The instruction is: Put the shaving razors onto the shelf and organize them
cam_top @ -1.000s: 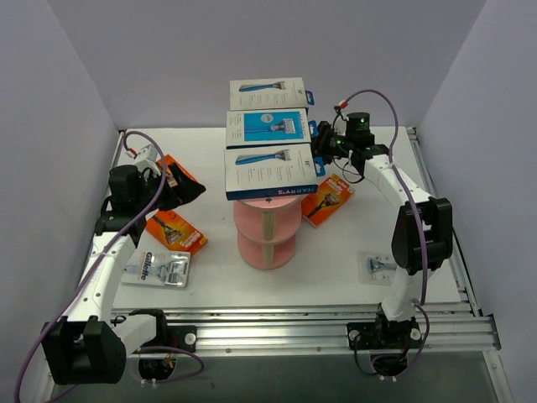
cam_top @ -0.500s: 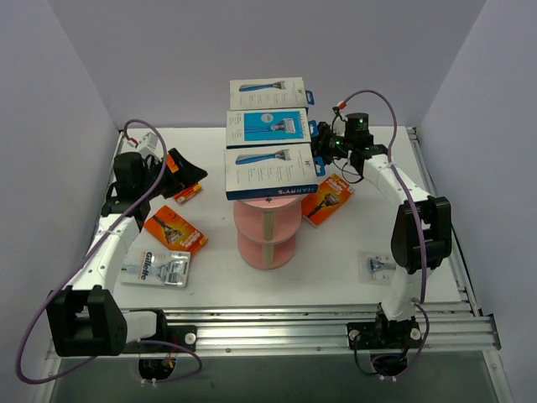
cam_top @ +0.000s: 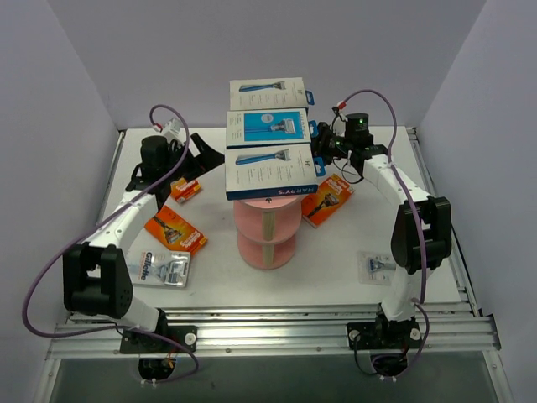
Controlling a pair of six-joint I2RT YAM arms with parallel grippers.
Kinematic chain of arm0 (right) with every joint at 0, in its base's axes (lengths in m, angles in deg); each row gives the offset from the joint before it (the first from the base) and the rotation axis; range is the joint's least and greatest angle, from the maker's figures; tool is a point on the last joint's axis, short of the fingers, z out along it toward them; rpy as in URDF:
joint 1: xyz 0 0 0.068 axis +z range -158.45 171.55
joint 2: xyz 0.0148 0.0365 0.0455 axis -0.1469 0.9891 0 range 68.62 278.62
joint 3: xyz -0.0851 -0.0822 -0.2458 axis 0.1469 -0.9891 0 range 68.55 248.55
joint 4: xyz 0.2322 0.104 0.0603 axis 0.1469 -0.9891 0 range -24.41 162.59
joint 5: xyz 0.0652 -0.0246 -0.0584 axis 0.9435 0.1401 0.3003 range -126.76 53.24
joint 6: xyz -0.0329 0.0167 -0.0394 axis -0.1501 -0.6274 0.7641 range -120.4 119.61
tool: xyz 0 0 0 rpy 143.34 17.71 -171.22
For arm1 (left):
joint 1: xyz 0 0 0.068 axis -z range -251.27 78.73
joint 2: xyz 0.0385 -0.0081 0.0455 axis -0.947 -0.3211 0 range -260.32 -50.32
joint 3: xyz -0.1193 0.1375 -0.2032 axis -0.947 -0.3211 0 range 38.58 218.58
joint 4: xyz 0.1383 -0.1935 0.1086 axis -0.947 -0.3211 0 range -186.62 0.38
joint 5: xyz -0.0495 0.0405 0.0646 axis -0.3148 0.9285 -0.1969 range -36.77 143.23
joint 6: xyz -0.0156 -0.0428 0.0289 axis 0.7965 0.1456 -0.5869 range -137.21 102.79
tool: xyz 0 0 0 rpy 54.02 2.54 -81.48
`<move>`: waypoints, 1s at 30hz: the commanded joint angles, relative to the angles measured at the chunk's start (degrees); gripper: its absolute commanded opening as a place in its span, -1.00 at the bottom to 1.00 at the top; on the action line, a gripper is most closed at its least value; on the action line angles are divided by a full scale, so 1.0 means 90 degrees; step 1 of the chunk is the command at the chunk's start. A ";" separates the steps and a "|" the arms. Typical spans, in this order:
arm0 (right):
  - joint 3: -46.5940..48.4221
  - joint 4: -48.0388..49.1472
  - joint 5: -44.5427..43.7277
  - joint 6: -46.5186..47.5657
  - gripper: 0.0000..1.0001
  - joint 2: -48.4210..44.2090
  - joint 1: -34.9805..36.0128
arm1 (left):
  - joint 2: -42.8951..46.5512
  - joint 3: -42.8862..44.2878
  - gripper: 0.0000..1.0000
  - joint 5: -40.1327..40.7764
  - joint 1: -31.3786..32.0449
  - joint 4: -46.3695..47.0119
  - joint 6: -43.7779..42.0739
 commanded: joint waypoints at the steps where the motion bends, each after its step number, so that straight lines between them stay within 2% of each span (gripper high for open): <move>1: 0.0058 0.0089 0.0078 0.0076 -0.39 0.0022 0.0023 | -0.0307 0.0463 0.96 0.0091 0.0176 0.0612 0.0200; 8: 0.0009 0.0128 0.0029 0.0047 -0.39 0.0002 0.0013 | -0.0883 0.0590 1.00 0.0062 0.0372 0.0866 0.0405; 30: 0.0546 -0.0067 -0.0098 0.0183 -0.39 0.0363 0.0013 | -0.1206 0.0629 1.00 0.0042 0.0401 0.0925 0.0386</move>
